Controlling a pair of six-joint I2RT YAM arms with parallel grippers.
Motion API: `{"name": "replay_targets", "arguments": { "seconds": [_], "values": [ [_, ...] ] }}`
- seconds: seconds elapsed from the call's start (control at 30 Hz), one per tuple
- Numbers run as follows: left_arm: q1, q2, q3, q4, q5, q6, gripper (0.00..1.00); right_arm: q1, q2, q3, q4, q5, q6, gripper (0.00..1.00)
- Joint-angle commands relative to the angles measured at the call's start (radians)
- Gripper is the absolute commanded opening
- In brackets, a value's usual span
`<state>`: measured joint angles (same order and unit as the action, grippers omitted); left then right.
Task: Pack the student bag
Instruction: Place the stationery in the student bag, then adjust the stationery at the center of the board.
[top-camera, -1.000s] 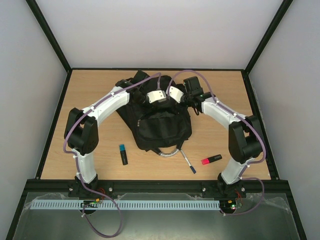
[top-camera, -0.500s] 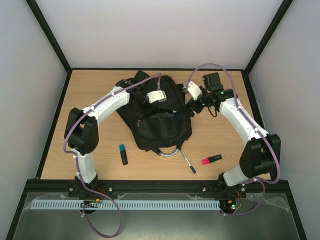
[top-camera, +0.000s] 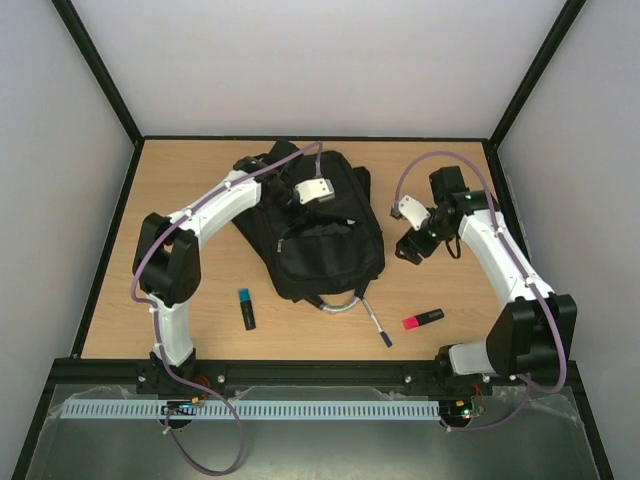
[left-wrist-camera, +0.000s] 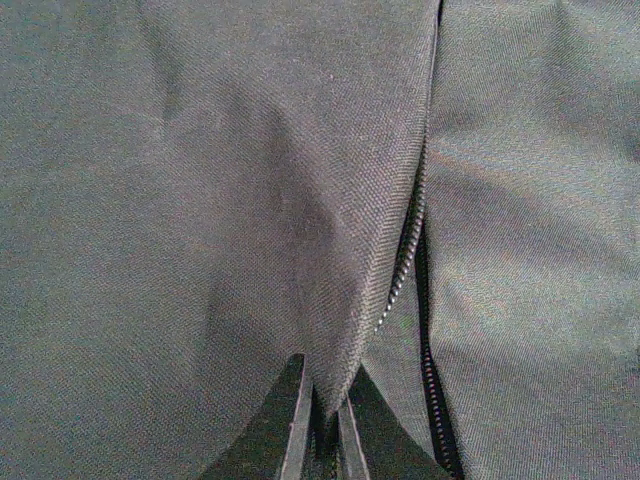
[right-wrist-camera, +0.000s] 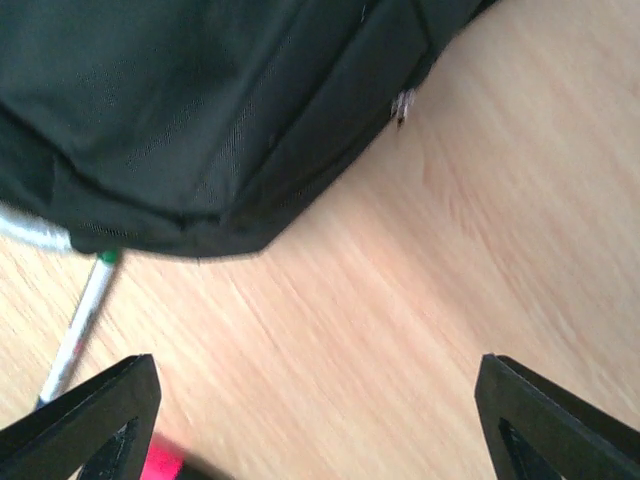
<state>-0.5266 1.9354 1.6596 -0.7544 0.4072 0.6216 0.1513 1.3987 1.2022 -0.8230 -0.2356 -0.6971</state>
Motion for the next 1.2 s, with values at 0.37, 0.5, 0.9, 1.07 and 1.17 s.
{"name": "replay_targets", "arguments": {
  "seconds": [0.37,0.5,0.9,1.07,1.17],
  "values": [
    [0.016,-0.056,-0.061,0.041,0.014,0.013,0.02,0.013,-0.242,-0.397,-0.069,0.12,-0.442,0.79],
    [0.016,-0.048,-0.043,-0.015,0.003,0.022,0.02,0.013,-0.291,-0.503,-0.037,0.117,-0.584,0.79],
    [0.048,-0.018,0.035,0.001,0.03,-0.04,0.02,0.076,-0.281,-0.539,-0.063,0.098,-0.559,0.68],
    [0.056,-0.007,0.047,0.003,0.04,-0.052,0.02,0.288,-0.205,-0.539,0.059,0.13,-0.387,0.63],
    [0.07,-0.001,0.048,0.005,0.057,-0.069,0.02,0.356,-0.123,-0.494,0.084,0.095,-0.299,0.64]
  ]
}}
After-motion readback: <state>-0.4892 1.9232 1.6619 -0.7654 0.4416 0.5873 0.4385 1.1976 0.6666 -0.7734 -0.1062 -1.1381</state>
